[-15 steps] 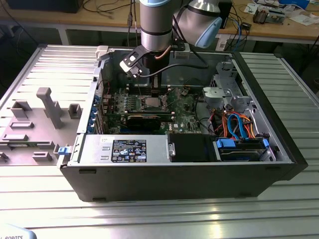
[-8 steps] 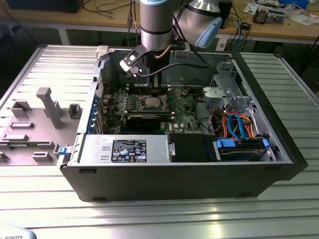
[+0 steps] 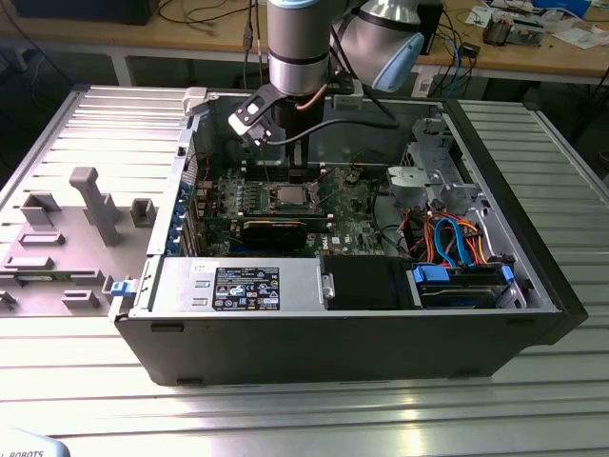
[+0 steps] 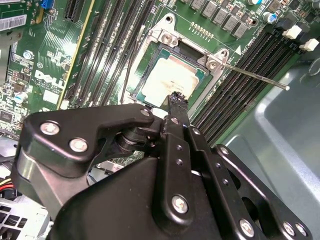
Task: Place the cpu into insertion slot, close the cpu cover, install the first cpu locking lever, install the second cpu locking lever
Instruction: 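Close the cpu cover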
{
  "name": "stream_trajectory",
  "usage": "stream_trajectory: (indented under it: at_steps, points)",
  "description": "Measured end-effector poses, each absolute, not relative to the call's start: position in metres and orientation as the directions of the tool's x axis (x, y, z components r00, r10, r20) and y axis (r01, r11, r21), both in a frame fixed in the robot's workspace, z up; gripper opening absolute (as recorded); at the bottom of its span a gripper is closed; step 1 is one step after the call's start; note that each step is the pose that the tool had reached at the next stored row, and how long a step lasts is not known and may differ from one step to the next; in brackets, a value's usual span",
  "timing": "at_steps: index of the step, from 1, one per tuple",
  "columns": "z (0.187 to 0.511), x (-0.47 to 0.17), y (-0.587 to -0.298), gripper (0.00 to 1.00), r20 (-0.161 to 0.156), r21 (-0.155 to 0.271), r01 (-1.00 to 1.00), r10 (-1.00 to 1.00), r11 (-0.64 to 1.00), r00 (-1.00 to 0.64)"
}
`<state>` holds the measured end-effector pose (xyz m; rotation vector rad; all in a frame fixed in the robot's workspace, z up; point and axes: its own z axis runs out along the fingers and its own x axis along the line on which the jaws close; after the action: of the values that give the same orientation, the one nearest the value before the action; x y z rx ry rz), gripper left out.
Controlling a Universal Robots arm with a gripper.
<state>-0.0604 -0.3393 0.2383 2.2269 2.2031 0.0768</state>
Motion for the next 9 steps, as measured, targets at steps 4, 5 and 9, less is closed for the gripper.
stream_trajectory:
  at_steps: [4,5,9]
  points:
    - [0.242,-0.060,-0.339,0.11,0.029,0.040,0.999,1.000,-0.011,0.010]
    - [0.242,-0.060,-0.339,0.11,0.029,0.040,0.999,1.000,-0.011,0.010]
    - [0.265,-0.060,-0.339,0.11,0.029,0.040,0.999,1.000,-0.011,0.010]
